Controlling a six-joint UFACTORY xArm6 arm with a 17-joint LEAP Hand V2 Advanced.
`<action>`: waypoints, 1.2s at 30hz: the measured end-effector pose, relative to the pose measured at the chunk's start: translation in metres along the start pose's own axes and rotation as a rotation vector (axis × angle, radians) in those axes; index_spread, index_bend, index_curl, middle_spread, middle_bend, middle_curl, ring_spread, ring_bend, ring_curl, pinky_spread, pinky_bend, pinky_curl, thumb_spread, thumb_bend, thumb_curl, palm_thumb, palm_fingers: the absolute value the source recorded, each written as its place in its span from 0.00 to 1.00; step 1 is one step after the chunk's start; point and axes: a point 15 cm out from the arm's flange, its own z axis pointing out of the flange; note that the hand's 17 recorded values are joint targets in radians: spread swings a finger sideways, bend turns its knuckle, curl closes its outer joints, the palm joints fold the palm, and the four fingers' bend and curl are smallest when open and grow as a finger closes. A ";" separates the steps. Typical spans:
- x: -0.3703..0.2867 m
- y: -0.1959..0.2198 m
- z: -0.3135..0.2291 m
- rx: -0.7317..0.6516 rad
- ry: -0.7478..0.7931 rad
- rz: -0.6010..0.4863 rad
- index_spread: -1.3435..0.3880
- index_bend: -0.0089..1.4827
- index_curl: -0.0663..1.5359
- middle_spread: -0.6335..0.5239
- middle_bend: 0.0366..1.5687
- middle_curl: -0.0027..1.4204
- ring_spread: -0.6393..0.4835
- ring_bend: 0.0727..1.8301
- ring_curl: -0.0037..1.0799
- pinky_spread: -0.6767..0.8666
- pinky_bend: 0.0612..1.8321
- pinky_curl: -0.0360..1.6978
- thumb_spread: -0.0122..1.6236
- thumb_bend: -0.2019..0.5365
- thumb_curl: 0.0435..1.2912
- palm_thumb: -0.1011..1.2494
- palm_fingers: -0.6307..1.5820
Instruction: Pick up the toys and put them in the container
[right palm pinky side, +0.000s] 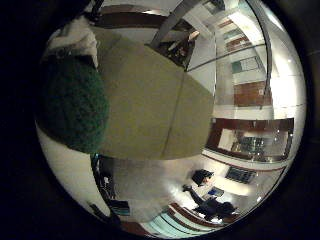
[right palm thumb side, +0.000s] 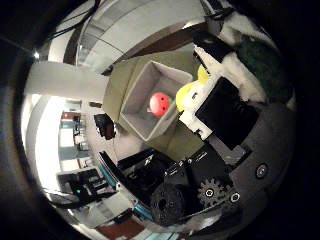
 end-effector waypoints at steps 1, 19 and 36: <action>-0.011 -0.007 -0.004 0.004 -0.003 -0.009 0.65 0.76 0.59 0.43 0.85 0.55 0.36 0.71 0.76 0.32 0.78 0.45 0.69 0.26 0.46 0.85 0.79; -0.136 -0.051 0.012 0.029 -0.053 -0.113 0.65 0.76 0.59 0.43 0.86 0.55 0.36 0.71 0.77 0.32 0.77 0.47 0.69 0.26 0.46 0.85 0.79; -0.153 -0.073 0.056 0.078 -0.054 -0.125 0.62 0.61 0.57 0.41 0.77 0.53 0.36 0.68 0.71 0.29 0.73 0.43 0.69 0.22 0.40 0.65 0.76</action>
